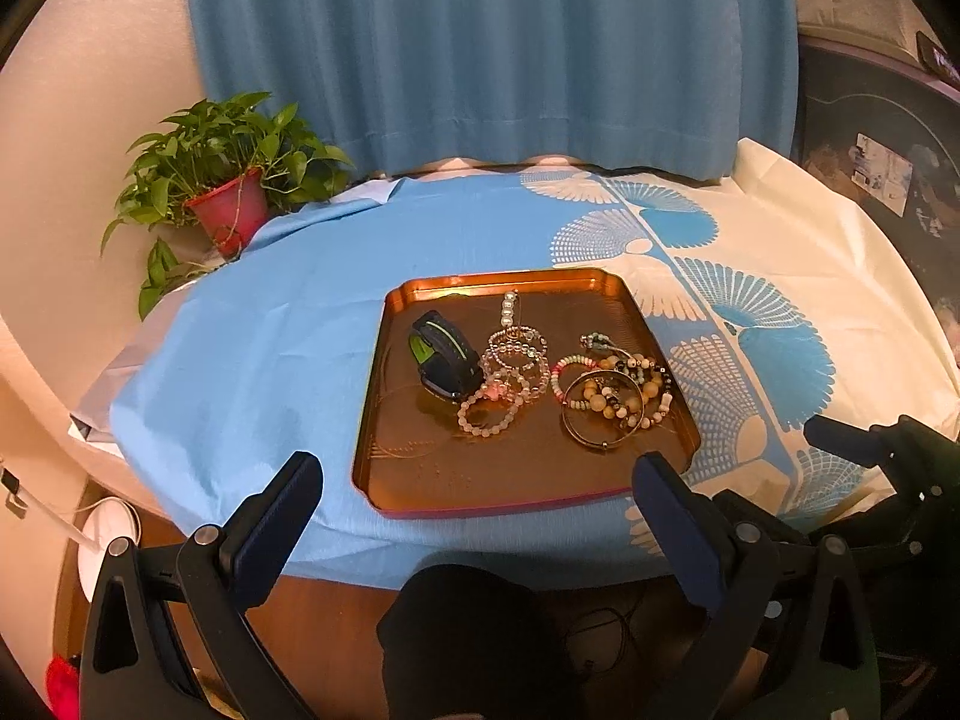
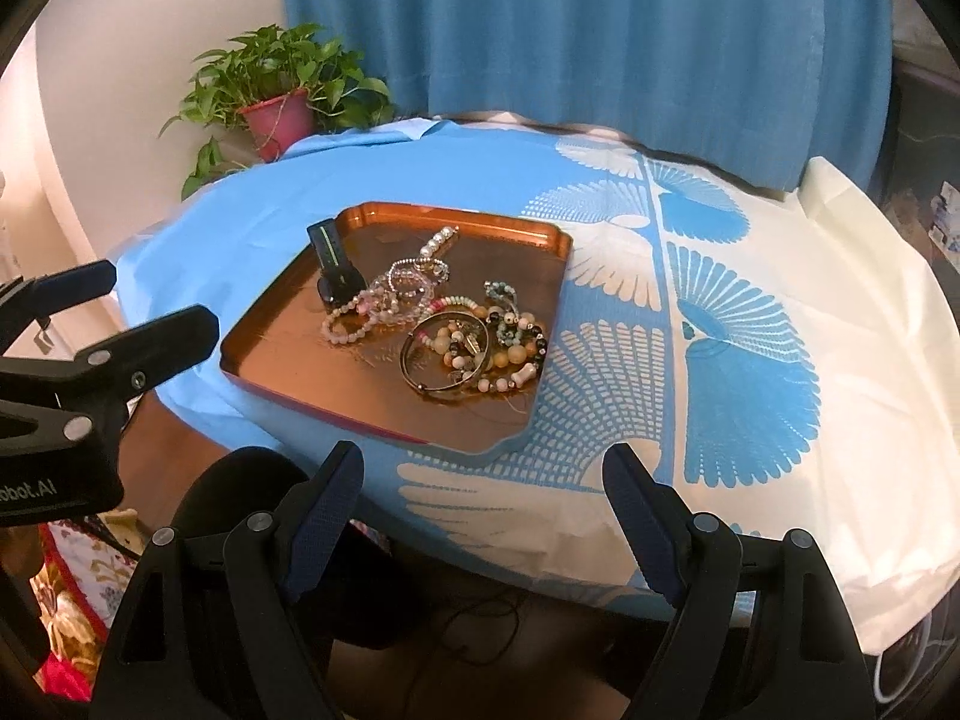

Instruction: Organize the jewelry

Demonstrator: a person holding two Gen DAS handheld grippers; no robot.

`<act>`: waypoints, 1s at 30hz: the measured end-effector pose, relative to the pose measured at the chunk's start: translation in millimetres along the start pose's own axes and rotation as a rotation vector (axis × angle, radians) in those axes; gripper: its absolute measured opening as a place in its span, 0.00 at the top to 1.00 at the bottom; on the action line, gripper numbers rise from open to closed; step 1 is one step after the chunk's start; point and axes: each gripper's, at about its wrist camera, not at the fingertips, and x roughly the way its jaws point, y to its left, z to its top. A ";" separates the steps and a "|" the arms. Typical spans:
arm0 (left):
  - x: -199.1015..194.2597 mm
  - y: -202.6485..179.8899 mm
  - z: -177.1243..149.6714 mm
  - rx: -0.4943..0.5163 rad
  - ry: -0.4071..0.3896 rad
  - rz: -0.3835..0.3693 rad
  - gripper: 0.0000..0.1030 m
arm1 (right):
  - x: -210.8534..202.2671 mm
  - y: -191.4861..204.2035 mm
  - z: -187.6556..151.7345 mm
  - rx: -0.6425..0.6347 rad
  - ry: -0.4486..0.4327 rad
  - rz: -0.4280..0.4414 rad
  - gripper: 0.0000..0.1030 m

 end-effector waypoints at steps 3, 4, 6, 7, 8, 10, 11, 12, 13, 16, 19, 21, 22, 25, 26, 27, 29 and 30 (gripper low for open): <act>-1.8 0.1 -1.4 -0.004 0.001 0.002 0.01 | -3.3 0.7 -1.2 0.000 -0.002 -0.001 0.20; -1.7 0.4 -1.4 -0.005 0.001 0.003 0.01 | -3.7 0.9 -1.6 -0.001 -0.002 -0.001 0.20; -1.3 0.4 -1.6 -0.005 0.004 0.005 0.01 | -3.8 1.0 -1.9 0.000 -0.001 -0.003 0.20; -1.5 0.6 -1.6 -0.004 0.004 0.006 0.01 | -3.8 0.9 -2.0 -0.001 0.000 -0.002 0.20; -0.7 1.5 -1.3 -0.005 0.006 0.006 0.01 | -3.6 0.8 -2.2 0.000 -0.002 -0.002 0.20; -0.9 1.3 -1.5 -0.003 0.010 0.006 0.01 | -4.4 1.2 -2.4 0.000 -0.002 -0.002 0.20; -1.3 1.3 -1.9 -0.003 0.008 0.008 0.01 | -4.3 1.4 -2.4 -0.001 -0.002 -0.004 0.20; -1.0 1.2 -2.0 -0.003 0.008 0.010 0.01 | -4.9 1.6 -2.5 -0.003 -0.003 -0.005 0.20; -0.2 1.4 -1.7 -0.004 0.010 0.008 0.01 | -5.5 1.9 -3.0 -0.005 -0.003 -0.005 0.20; 0.4 1.6 -2.2 -0.002 0.011 0.008 0.01 | -4.0 2.3 -2.5 -0.005 0.002 -0.005 0.20; 0.7 1.8 -2.2 -0.004 0.011 0.008 0.01 | -3.4 2.4 -2.5 -0.007 0.006 -0.006 0.20; 0.6 1.8 -2.1 -0.003 0.011 0.010 0.01 | -2.8 2.8 -2.0 -0.008 0.007 -0.008 0.20; 0.5 2.0 -2.2 -0.002 0.011 0.011 0.01 | -2.8 2.7 -2.1 -0.008 0.006 -0.008 0.20; 0.9 2.3 -2.8 -0.004 0.011 0.010 0.01 | -3.0 2.3 -2.2 -0.007 0.006 -0.008 0.20; 0.9 2.4 -3.0 -0.004 0.011 0.010 0.01 | -3.0 2.3 -2.1 -0.007 0.005 -0.007 0.20; 0.8 2.4 -3.0 -0.003 0.011 0.011 0.01 | -2.8 2.3 -2.0 -0.008 0.005 -0.007 0.20; 0.7 2.6 -2.8 -0.006 0.011 0.008 0.01 | -2.9 2.4 -1.7 -0.008 0.003 -0.008 0.20; 0.7 2.4 -2.7 -0.006 0.012 0.007 0.01 | -2.9 2.2 -1.6 -0.008 0.003 -0.009 0.20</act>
